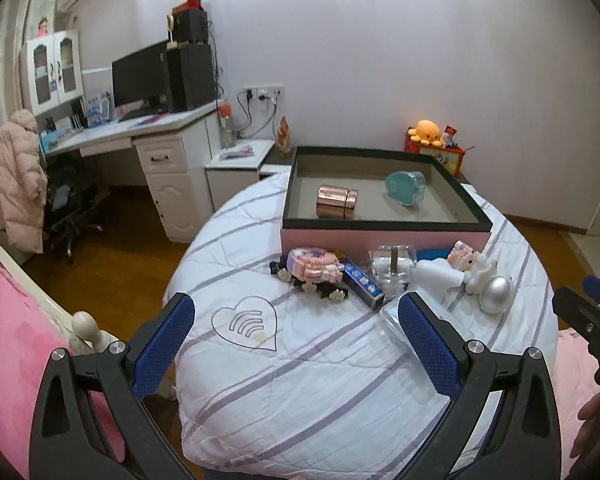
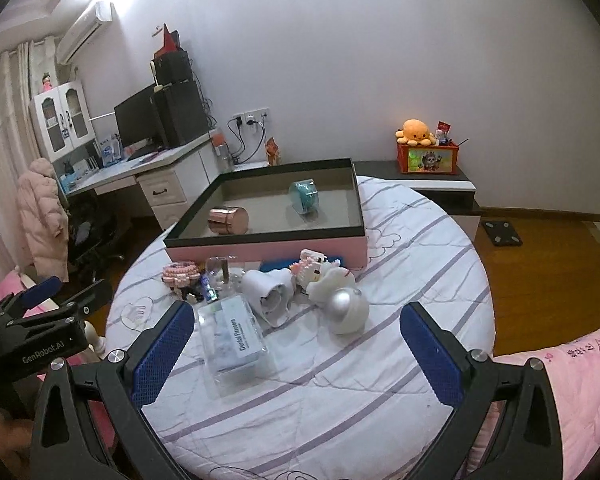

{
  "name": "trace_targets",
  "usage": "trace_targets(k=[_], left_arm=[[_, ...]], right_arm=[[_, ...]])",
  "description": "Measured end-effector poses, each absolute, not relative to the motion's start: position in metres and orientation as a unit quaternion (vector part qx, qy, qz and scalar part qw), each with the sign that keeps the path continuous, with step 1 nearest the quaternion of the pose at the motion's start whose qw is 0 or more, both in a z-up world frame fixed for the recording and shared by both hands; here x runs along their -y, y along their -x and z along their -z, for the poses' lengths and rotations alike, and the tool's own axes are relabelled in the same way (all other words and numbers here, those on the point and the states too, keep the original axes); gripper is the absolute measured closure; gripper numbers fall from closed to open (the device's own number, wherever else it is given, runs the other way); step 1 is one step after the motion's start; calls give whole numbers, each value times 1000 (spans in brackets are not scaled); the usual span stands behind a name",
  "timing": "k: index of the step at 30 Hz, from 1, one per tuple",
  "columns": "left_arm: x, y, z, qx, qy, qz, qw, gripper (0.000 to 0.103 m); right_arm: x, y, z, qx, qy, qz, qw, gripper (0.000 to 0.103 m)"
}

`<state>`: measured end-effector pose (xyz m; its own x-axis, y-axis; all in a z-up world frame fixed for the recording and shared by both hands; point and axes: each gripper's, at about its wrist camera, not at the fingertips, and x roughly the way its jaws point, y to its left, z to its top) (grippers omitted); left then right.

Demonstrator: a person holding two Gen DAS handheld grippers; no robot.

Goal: Organize rigid objects
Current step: 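Withdraw both tools from the box back over the table, then grasp the pink block figure with the left gripper while the right gripper grasps the silver ball lamp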

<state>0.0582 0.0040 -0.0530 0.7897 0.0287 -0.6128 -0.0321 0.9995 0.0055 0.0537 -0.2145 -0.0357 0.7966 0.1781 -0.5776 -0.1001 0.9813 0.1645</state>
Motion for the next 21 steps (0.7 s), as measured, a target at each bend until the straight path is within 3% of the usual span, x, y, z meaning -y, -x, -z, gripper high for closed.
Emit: trace_targets(k=[21], left_arm=[[-11,-149,125,-404,12,-7,915,0]], right_arm=[[236,-117,103,-387,-51,-33,920,0]])
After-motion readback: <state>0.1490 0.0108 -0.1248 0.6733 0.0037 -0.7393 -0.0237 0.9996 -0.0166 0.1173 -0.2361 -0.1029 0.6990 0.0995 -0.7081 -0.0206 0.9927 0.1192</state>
